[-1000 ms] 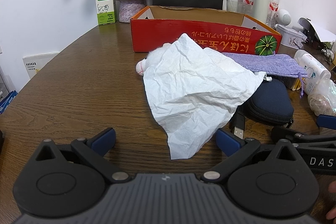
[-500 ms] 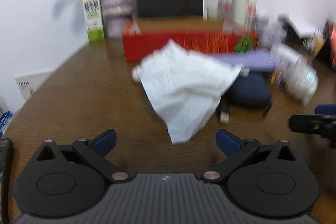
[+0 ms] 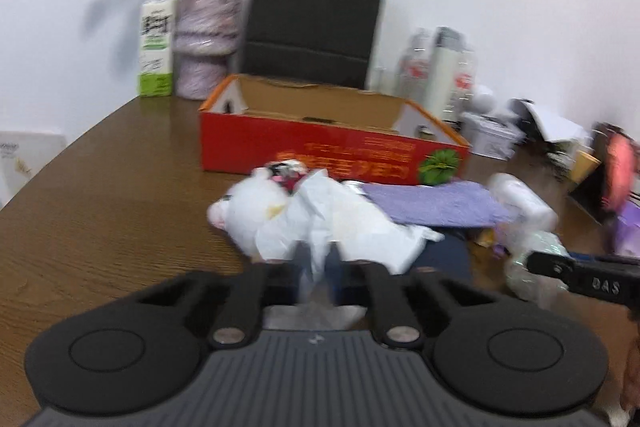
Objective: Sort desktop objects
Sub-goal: 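Carry the clear bag with the right tool while the left tool carries the tissue into the box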
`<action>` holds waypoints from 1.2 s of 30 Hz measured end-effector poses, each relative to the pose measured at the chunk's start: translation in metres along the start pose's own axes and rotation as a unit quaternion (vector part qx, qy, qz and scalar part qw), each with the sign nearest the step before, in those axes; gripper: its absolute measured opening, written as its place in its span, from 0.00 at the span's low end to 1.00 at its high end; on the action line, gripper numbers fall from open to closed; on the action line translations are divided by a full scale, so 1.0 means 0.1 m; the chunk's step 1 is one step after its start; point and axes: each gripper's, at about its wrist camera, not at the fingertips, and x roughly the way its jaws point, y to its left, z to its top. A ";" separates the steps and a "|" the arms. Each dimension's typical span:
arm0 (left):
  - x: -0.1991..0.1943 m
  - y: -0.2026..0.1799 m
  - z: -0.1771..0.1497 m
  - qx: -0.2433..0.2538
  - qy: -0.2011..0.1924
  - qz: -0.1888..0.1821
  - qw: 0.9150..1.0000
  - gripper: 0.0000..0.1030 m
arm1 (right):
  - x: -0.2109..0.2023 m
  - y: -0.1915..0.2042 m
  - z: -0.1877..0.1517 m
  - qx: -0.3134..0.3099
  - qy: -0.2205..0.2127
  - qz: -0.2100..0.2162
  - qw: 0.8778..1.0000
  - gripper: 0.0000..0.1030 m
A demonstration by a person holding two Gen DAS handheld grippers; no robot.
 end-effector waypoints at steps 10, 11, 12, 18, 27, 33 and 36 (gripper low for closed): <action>-0.79 -0.11 0.57 -0.018 -0.068 -0.037 0.997 0.02 | -0.89 0.07 0.08 0.003 -0.058 0.049 0.997 0.33; -0.81 -0.10 0.71 -0.020 -0.071 -0.045 0.996 0.02 | -0.98 0.08 0.17 0.000 -0.067 0.057 0.996 0.33; -0.80 -0.10 0.89 -0.019 -0.074 -0.050 0.996 0.02 | -1.04 0.09 0.27 -0.002 -0.076 0.066 0.995 0.33; -0.02 -0.10 1.86 -0.006 -0.036 -0.043 0.998 0.02 | -0.75 0.20 1.06 -0.047 -0.099 0.068 0.992 0.36; 2.09 0.04 2.34 0.043 0.093 0.041 0.994 0.03 | 1.59 0.36 2.31 -0.026 0.027 0.044 0.998 0.35; 2.77 0.29 2.17 0.032 0.133 0.072 0.988 0.33 | 2.80 0.34 2.34 0.005 0.108 0.013 0.994 0.41; 2.70 0.38 2.18 0.003 0.117 0.075 0.990 0.72 | 2.95 0.31 2.37 0.028 0.124 -0.022 0.992 0.70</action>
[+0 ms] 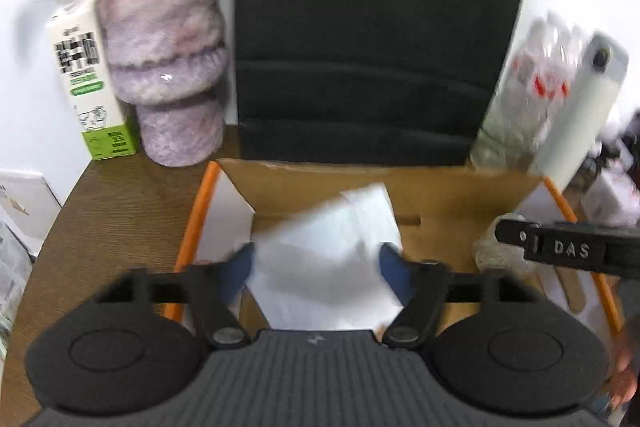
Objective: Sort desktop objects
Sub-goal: 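Carry the clear bag with the right tool while the left tool carries the tissue into the box, then move both tools back toward the remaining objects on the table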
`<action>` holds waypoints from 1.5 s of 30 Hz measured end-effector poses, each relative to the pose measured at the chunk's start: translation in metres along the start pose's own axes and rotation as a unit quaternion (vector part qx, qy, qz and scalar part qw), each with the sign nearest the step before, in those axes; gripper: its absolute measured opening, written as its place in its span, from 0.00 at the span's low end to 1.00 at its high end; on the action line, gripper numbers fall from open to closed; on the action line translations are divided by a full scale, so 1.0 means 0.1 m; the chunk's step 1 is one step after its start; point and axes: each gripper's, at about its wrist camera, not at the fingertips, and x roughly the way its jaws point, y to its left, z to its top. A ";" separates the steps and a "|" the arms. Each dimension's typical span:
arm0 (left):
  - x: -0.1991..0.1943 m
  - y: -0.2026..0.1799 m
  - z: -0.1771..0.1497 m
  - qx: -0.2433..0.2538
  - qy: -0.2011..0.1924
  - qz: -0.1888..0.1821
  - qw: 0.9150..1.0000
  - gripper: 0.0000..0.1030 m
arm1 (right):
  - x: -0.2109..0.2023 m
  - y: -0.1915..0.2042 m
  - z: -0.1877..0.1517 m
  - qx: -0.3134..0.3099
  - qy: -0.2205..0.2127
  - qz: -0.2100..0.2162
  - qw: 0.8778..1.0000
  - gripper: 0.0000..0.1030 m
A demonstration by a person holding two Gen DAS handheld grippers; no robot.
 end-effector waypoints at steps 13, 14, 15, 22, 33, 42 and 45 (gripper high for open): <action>-1.43 -0.05 -0.27 0.052 -0.058 0.001 0.997 0.95 | -1.52 0.26 -0.32 -0.049 -0.076 0.022 0.996 0.93; -1.55 -0.05 -0.34 0.048 -0.060 0.010 0.997 0.96 | -1.60 0.26 -0.32 -0.051 -0.074 0.021 0.996 0.93; -1.66 -0.06 -0.41 0.041 -0.066 0.016 0.997 0.97 | -1.69 0.24 -0.36 -0.051 -0.070 0.023 0.996 0.93; -2.42 -0.12 -1.41 0.044 -0.127 0.012 0.991 1.00 | -2.42 0.06 -1.34 -0.056 -0.083 0.069 0.993 0.94; -2.70 -0.20 -3.21 0.032 -0.174 0.021 0.984 1.00 | -3.14 -0.08 -3.10 -0.079 -0.172 0.064 0.980 1.00; -2.43 -0.18 -3.54 0.041 -0.160 0.016 0.986 1.00 | -2.76 -0.09 -3.62 -0.079 -0.161 0.069 0.981 1.00; -2.34 -0.11 -3.52 0.025 -0.127 0.015 0.991 1.00 | -2.65 -0.11 -3.68 -0.058 -0.150 0.060 0.985 1.00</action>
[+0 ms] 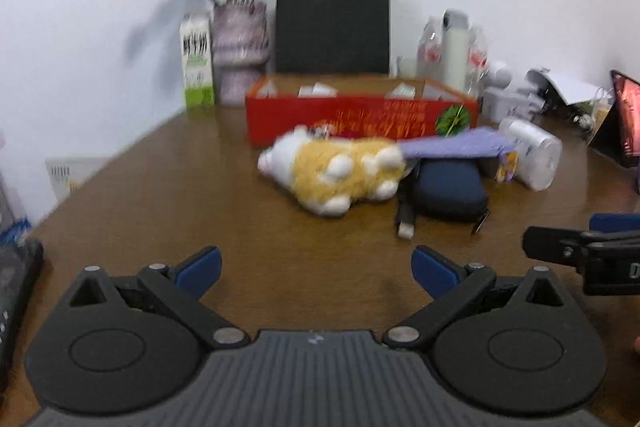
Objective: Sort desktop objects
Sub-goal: 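Move both tools back toward the remaining objects on the table, then carry the white container with the right tool while the left tool carries the plush toy into the box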
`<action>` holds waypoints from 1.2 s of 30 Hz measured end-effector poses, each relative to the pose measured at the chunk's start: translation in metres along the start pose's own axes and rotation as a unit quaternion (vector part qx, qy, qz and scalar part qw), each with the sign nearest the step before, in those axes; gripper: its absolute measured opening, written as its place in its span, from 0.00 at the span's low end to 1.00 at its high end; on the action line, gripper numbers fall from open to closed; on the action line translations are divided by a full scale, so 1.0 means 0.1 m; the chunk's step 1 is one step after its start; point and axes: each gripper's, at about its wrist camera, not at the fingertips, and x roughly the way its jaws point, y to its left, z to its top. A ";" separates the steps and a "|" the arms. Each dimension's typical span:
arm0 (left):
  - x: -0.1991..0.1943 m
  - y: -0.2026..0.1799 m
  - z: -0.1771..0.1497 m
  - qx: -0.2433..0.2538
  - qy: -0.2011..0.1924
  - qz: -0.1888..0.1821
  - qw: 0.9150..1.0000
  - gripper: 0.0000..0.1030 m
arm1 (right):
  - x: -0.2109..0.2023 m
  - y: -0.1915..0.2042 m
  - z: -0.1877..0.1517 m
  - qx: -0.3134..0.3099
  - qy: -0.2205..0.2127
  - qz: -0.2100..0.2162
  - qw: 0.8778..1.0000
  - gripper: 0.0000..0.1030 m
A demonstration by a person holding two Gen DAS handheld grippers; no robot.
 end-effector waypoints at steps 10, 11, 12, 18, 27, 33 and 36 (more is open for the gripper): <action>0.02 0.00 -0.02 -0.005 0.009 -0.008 1.000 1.00 | -0.01 -0.13 -0.05 0.045 -0.006 0.004 0.999 1.00; 0.02 -0.01 0.00 -0.002 0.006 -0.010 1.000 1.00 | -0.01 -0.14 -0.04 0.047 -0.007 0.004 0.999 1.00; 0.02 -0.02 0.02 0.003 0.002 -0.016 1.000 1.00 | -0.01 -0.15 -0.04 0.048 -0.008 0.004 0.999 1.00; 0.23 0.02 0.44 -0.005 -0.033 -0.035 0.999 1.00 | 0.10 -0.34 0.26 0.044 -0.001 -0.005 0.999 1.00; 1.31 0.34 1.06 -0.100 0.064 -0.023 0.993 0.86 | 0.82 -0.73 0.97 -0.026 -0.015 -0.101 0.994 0.76; 1.37 0.23 0.92 -0.041 0.065 0.005 0.997 0.47 | 1.42 -1.04 0.98 0.028 0.058 -0.099 0.993 0.38; 1.07 0.33 0.87 -0.045 0.047 -0.011 0.998 0.39 | 1.28 -1.03 0.91 0.032 0.051 -0.105 0.993 0.38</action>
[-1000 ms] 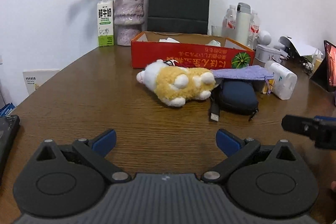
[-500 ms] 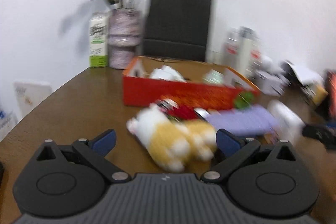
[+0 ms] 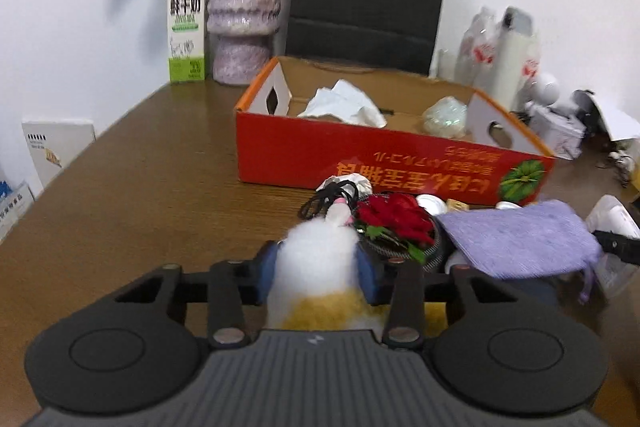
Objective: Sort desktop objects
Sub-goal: 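Carry the white container with the right tool while the left tool carries the plush toy into the box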
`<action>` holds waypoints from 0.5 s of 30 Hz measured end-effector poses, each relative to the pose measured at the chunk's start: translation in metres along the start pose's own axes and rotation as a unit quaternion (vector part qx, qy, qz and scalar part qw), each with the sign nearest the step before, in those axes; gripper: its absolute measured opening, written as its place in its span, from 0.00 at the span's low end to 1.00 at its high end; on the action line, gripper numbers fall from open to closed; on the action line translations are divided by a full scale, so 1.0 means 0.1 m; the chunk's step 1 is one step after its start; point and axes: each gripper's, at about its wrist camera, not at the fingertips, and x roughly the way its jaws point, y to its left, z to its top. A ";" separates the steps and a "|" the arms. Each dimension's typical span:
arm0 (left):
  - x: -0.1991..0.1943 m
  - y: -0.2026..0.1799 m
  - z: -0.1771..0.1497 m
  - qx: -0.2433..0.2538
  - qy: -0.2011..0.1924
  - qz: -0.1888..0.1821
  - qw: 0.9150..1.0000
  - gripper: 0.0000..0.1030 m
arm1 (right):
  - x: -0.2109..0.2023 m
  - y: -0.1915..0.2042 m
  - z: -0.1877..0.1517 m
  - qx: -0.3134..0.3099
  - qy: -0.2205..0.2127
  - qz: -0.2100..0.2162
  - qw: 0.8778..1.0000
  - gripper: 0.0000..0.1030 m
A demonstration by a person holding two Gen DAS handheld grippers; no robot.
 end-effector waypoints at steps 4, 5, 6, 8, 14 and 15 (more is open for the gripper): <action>-0.60 0.03 -0.21 -0.012 -0.032 -0.010 0.999 0.36 | -0.52 -0.01 -0.16 0.003 -0.028 0.007 1.000 0.39; -0.74 0.00 -0.27 -0.006 -0.038 -0.015 0.999 0.34 | -0.65 -0.01 -0.19 0.004 -0.035 0.008 0.999 0.39; -0.92 -0.03 -0.36 -0.003 -0.047 -0.017 0.999 0.34 | -0.81 0.00 -0.24 0.004 -0.042 0.013 0.999 0.39; -1.17 -0.07 -0.48 0.001 -0.057 -0.024 0.998 0.32 | -1.10 0.06 -0.38 -0.004 -0.052 0.031 0.998 0.38; -1.55 -0.07 -0.45 -0.013 -0.082 -0.044 0.996 0.30 | -1.61 0.15 -0.61 -0.003 -0.047 0.104 0.993 0.38; -1.58 -0.08 -0.41 -0.012 -0.093 -0.041 0.995 0.30 | -1.69 0.18 -0.59 -0.011 -0.060 0.101 0.993 0.38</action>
